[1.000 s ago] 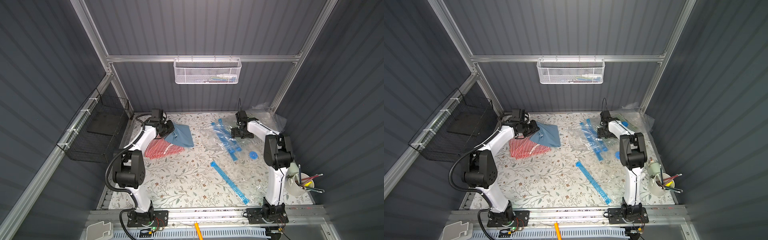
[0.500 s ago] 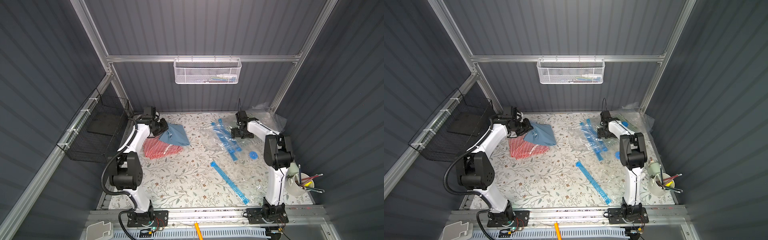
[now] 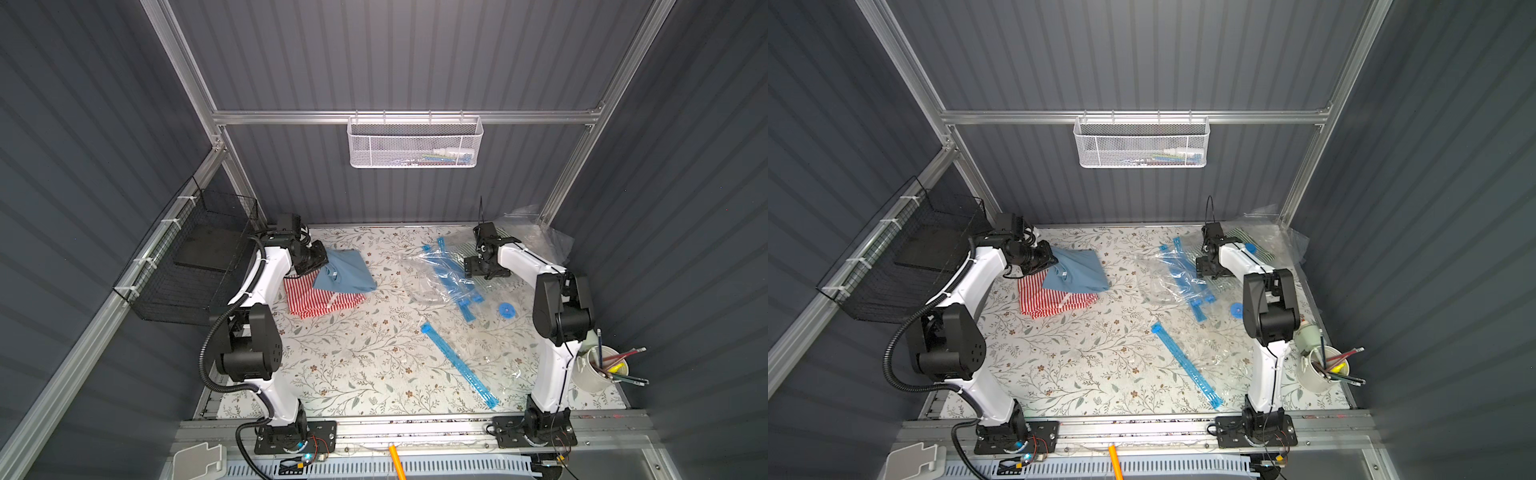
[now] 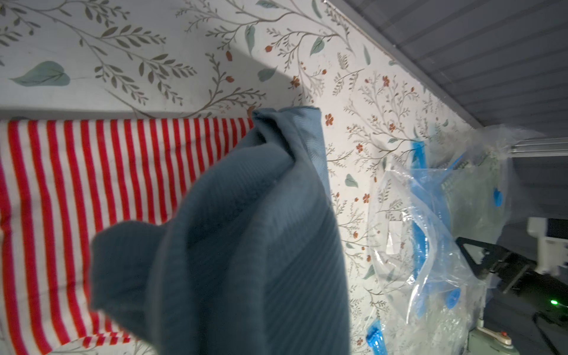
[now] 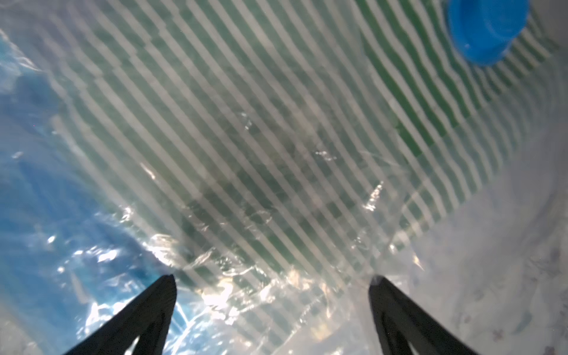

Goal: Take the tank top out of the vacuum bag
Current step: Place the tank top on the tank top.

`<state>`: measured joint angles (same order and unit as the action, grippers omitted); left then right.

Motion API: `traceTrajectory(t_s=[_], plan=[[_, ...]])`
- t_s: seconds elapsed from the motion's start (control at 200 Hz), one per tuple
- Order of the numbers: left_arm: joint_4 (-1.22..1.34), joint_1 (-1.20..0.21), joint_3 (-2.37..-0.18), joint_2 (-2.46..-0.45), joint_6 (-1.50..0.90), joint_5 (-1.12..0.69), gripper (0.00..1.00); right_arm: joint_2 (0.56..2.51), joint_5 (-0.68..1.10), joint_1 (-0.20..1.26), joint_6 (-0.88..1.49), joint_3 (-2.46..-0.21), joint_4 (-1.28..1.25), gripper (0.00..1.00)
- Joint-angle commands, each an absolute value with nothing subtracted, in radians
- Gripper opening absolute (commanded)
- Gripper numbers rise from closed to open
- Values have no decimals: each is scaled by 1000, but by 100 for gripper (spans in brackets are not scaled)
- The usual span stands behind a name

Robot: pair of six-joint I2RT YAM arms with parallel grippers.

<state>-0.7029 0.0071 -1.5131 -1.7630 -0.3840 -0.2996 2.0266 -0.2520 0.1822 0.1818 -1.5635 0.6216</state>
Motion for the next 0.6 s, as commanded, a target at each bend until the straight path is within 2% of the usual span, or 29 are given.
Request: traceTrajectory(t_s=[0.0,0.415,0.595], plan=[[-728,48,-1464,-1729,-336,-301,0,1982,-241,183,176,-1562,618,99],[-810,87,-1498,-1803,-216,-176,0,1970,-231,183,173,-1555,618,99],[-770,90,-1460,-1728,-196,-118,0,1971,-226,183,171,-1555,612,99]])
